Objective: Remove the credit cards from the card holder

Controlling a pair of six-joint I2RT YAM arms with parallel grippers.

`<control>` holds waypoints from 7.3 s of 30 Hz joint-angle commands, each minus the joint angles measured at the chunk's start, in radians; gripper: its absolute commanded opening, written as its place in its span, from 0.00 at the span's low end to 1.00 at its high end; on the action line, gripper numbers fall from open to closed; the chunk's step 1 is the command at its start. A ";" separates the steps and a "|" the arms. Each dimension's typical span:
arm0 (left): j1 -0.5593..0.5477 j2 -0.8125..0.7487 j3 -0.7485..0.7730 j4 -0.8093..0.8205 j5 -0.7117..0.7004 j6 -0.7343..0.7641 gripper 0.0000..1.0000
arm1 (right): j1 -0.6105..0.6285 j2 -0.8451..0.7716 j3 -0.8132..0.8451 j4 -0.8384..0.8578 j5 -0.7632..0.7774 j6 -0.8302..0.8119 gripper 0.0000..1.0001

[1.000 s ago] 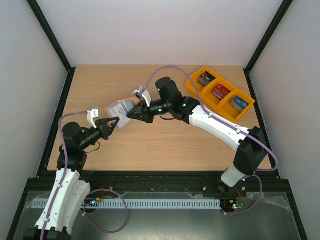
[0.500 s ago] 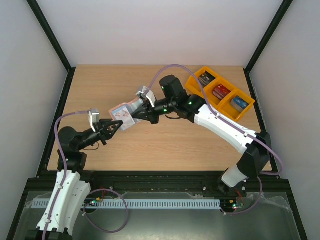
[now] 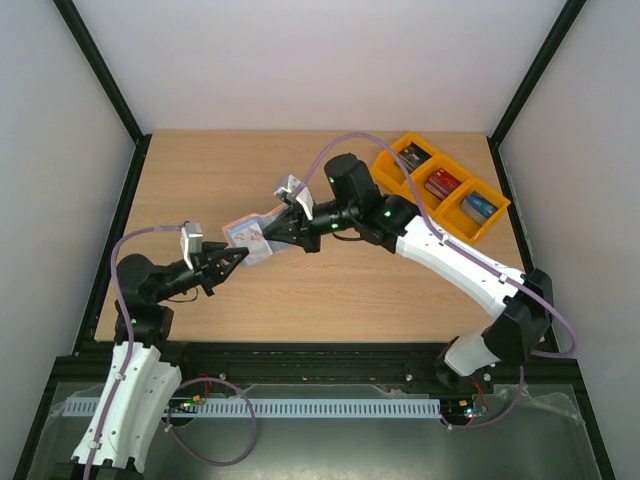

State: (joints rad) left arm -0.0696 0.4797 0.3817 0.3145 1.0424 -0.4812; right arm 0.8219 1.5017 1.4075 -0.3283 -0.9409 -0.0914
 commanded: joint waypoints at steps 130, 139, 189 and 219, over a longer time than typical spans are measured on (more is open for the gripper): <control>-0.032 -0.168 0.056 -0.113 -0.107 0.214 0.47 | -0.022 -0.161 -0.126 0.179 -0.008 0.005 0.02; -0.030 -0.193 0.062 -0.140 -0.194 0.306 0.35 | -0.039 -0.155 -0.109 0.161 -0.143 -0.006 0.02; -0.070 -0.175 0.045 -0.139 -0.055 0.257 0.61 | -0.014 -0.062 -0.075 0.196 -0.122 0.079 0.02; -0.070 -0.165 0.003 -0.106 -0.115 0.060 0.02 | -0.010 -0.066 -0.080 0.161 -0.106 0.038 0.03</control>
State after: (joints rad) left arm -0.1371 0.3260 0.4000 0.2054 0.9733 -0.3580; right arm 0.8246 1.4551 1.3117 -0.1932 -1.0351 -0.0441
